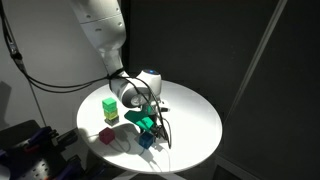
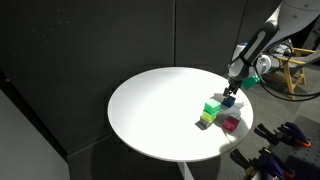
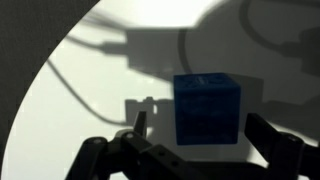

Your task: Put the blue toy block on top of the tree stacked toy blocks

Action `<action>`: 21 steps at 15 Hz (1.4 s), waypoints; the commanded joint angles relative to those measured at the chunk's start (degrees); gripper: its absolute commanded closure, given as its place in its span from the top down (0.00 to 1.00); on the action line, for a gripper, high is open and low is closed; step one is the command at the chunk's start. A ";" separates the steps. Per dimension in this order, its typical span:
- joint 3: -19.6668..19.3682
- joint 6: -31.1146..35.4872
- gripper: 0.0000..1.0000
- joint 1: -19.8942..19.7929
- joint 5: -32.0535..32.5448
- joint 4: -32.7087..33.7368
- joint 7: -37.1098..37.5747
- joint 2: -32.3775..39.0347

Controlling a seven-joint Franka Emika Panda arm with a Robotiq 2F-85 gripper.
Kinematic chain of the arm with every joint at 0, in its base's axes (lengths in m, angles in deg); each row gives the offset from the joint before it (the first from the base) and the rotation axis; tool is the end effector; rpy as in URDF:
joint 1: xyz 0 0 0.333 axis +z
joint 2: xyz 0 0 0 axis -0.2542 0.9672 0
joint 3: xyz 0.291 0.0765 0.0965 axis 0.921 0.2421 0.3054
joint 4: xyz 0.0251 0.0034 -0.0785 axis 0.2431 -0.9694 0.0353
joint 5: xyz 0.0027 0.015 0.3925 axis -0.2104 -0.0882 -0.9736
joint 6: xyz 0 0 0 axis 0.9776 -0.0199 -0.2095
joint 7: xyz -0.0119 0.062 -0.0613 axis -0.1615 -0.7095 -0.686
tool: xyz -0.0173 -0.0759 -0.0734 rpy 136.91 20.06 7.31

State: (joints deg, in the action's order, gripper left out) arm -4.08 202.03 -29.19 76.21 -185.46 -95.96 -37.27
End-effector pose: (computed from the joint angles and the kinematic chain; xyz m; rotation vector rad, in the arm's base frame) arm 0.5043 -0.1936 0.1035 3.0747 -0.0418 -0.0119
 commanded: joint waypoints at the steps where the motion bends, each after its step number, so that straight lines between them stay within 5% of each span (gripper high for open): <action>1: -0.43 -0.50 1.00 0.13 1.72 1.78 1.73 1.31; 6: -0.41 -0.70 1.00 0.14 1.73 2.37 1.75 2.36; 7: -0.29 -0.76 0.75 0.03 1.66 2.39 1.66 2.43; 8: -0.25 -0.82 0.74 0.00 1.64 2.42 1.64 2.49; 13: -0.65 -1.90 0.34 0.48 1.99 2.19 1.83 2.02; 21: -0.76 -5.40 0.31 1.15 4.11 0.42 1.10 -1.27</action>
State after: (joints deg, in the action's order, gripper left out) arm -4.29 199.07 -28.70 78.38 -183.94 -95.95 -35.64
